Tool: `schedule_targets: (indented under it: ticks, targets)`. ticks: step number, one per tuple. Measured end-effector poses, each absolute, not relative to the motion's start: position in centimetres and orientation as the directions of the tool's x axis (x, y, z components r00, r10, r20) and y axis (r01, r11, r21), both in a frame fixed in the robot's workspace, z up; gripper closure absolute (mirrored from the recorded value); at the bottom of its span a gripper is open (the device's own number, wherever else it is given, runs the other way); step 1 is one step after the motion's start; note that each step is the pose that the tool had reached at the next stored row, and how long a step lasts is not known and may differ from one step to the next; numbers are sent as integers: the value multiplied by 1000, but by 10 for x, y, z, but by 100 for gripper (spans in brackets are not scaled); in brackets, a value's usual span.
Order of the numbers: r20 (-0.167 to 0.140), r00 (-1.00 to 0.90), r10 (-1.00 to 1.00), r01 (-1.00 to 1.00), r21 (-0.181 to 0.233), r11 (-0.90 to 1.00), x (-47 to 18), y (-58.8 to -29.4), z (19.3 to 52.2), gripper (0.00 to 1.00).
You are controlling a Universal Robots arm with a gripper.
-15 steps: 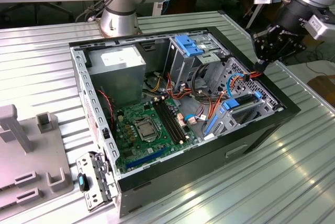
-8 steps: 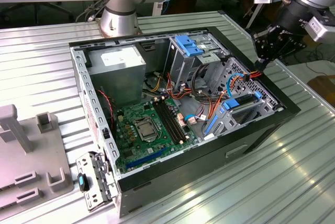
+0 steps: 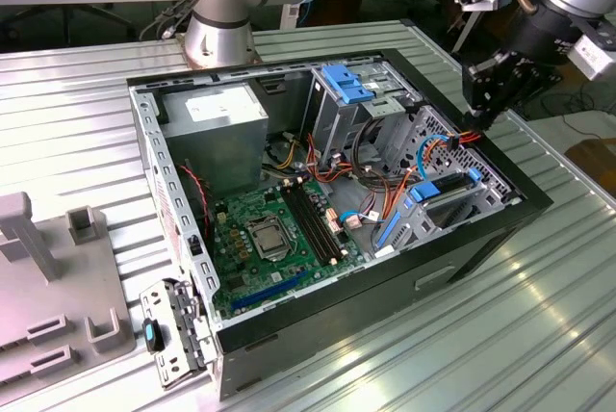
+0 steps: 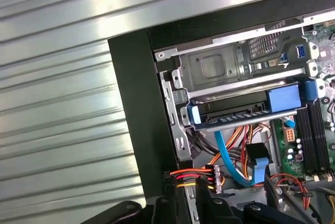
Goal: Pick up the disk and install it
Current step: 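Insert the first disk wire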
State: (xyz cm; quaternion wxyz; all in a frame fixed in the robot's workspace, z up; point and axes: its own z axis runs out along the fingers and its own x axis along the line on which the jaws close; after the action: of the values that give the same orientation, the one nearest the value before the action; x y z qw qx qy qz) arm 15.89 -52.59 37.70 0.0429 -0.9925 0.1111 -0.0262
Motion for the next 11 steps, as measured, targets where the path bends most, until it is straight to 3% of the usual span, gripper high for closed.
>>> schedule_targets:
  ticks: [1,8,11]
  targets:
    - [43,974,-224,-220,-91,-971,160,-526,377,69]
    - [47,968,-248,-243,-92,-966,172,-526,373,69]
    - [81,970,-231,-223,-100,-970,171,-528,368,69]
